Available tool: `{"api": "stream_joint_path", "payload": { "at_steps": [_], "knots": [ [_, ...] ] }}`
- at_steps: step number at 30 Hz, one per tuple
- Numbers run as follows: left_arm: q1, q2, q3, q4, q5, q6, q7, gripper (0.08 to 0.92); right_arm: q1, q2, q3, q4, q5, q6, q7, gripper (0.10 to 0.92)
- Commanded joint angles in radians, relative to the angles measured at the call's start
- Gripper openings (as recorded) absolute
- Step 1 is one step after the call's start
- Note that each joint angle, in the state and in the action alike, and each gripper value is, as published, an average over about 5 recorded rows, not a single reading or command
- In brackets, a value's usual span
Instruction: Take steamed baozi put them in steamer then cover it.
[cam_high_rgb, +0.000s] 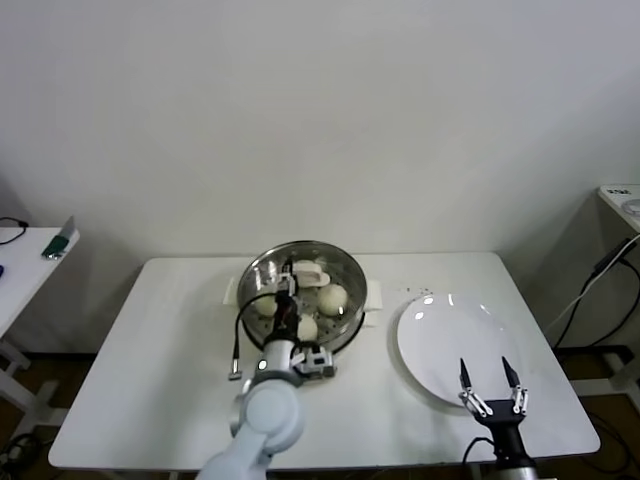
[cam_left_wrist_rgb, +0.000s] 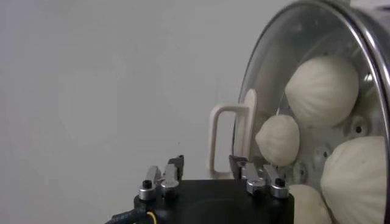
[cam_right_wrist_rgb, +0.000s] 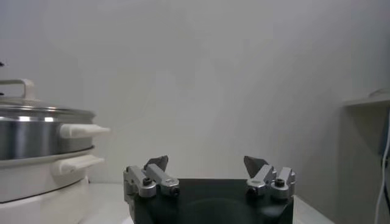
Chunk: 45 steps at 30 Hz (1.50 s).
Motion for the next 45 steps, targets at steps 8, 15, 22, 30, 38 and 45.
{"api": "stream_joint_path", "payload": {
  "at_steps": [8,15,22,30,38,45],
  "knots": [
    [0.182,0.082,-0.075,-0.302,-0.337,-0.061,-0.119,0.793,0.001,0.001,-0.006,0.016,-0.022,-0.063,-0.008,0.823],
    [0.301,0.07,-0.411,-0.316,-1.018,-0.327,-0.333,0.822,-0.025,-0.005,-0.017,0.082,-0.015,-0.141,0.057,0.823],
    [0.497,0.142,-0.776,-0.223,-1.601,-0.557,-0.288,0.823,-0.04,-0.041,-0.049,0.117,0.005,-0.151,0.087,0.823],
    [0.674,0.137,-0.757,-0.088,-1.651,-0.809,-0.323,0.823,-0.028,-0.003,-0.031,0.09,-0.017,-0.146,0.073,0.823],
    [0.673,0.095,-0.668,0.023,-1.619,-0.899,-0.329,0.823,-0.026,-0.015,-0.031,0.059,0.021,-0.176,0.076,0.823],
    [0.679,0.08,-0.646,0.033,-1.616,-0.911,-0.331,0.823,-0.028,-0.024,-0.035,0.054,0.048,-0.184,0.075,0.823]
  ]
}}
